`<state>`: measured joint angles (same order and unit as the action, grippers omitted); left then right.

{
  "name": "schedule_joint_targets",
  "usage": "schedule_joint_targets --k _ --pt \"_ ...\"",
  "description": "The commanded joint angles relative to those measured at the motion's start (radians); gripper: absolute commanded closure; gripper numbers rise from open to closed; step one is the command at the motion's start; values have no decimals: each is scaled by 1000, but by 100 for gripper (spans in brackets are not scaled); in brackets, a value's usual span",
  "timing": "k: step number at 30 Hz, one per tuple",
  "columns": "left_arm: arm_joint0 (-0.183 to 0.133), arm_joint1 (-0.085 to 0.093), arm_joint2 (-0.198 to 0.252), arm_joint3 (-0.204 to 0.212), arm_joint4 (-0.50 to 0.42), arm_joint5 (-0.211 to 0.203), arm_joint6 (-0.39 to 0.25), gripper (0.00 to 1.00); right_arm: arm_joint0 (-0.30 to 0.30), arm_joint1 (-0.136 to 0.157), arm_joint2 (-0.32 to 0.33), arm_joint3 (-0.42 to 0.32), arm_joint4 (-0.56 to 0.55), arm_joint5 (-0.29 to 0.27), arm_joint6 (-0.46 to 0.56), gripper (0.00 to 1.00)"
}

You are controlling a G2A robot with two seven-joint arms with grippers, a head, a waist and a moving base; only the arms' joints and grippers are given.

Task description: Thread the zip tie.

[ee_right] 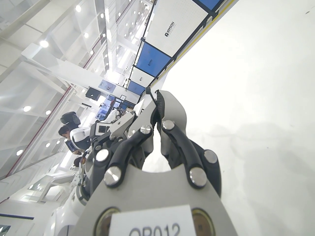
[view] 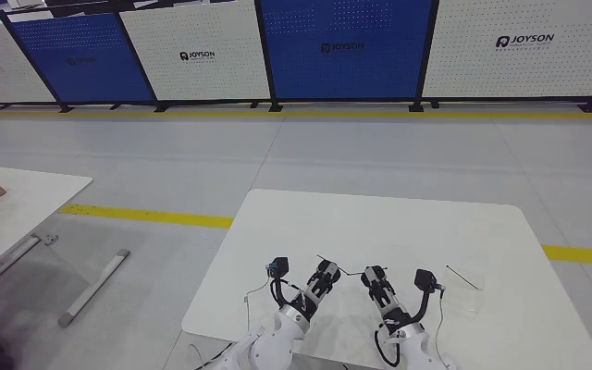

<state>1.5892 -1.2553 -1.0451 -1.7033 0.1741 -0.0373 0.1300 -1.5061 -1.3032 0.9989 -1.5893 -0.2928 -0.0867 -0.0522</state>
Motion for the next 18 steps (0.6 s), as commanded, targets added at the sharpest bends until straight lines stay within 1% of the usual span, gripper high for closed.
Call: schedule_joint_targets --k 1,11,18 --pt "0 0 0 0 0 0 0 100 1 -1 0 2 0 2 2 100" --pt "0 0 0 0 0 0 0 100 4 -9 -10 -1 -24 20 7 100" --pt "0 0 0 0 0 0 0 100 -5 -11 -7 -4 -19 3 3 100"
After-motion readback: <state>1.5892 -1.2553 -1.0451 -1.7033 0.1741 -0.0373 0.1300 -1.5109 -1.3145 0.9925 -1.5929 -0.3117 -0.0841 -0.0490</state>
